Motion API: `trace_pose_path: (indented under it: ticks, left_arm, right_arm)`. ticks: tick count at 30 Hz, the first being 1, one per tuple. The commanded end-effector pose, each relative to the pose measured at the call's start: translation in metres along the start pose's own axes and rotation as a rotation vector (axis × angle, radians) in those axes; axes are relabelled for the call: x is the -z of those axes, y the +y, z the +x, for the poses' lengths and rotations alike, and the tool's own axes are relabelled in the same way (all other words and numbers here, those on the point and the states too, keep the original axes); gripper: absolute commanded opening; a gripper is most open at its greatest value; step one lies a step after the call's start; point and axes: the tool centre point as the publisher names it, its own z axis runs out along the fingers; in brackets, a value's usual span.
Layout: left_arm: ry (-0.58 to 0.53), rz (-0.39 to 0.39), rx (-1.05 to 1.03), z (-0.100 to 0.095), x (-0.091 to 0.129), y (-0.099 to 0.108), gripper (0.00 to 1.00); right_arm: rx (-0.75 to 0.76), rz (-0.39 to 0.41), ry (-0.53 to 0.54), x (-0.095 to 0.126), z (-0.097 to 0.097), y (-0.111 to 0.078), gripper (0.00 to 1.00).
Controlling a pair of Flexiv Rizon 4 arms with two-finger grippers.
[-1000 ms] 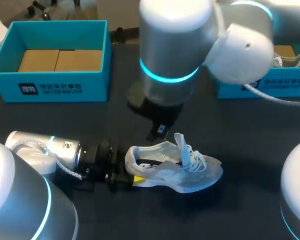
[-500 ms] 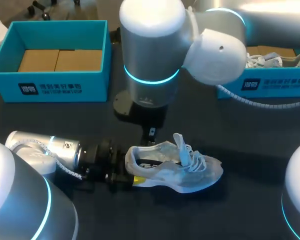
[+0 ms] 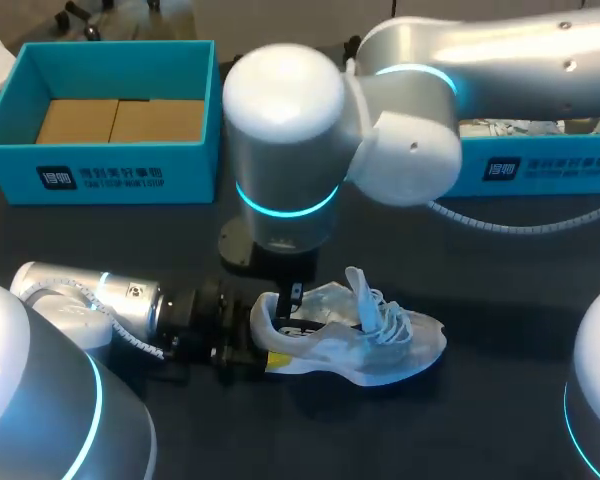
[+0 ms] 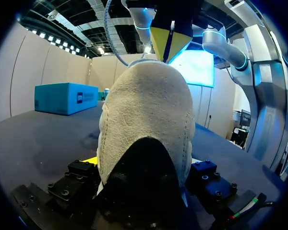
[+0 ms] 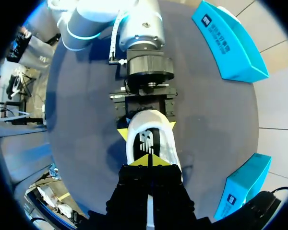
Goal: Take the shoe out of the shoebox, open the shoe tongue, remove and reinsert the insole, then place the shoe into the shoebox
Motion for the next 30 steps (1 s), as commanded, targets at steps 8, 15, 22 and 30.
trace_pose_path:
  ticks: [8, 15, 22, 30]
  left_arm:
    - [-0.002, -0.002, 0.001, 0.001, 0.001, -0.001, 0.0]
    - [-0.002, -0.002, 0.001, 0.001, 0.001, -0.001, 0.0]
    - [-0.002, -0.002, 0.001, 0.001, 0.001, -0.001, 0.0]
    - [-0.002, -0.002, 0.001, 0.001, 0.001, -0.001, 0.0]
  right_arm:
    - [0.01, -0.007, 0.004, -0.034, -0.005, -0.003, 0.0]
    - [0.009, -0.022, 0.001, -0.05, -0.003, -0.012, 0.0]
    - [0.006, -0.005, -0.004, -0.061, -0.005, -0.026, 0.0]
    - [-0.013, 0.006, -0.011, -0.07, -0.005, -0.041, 0.0]
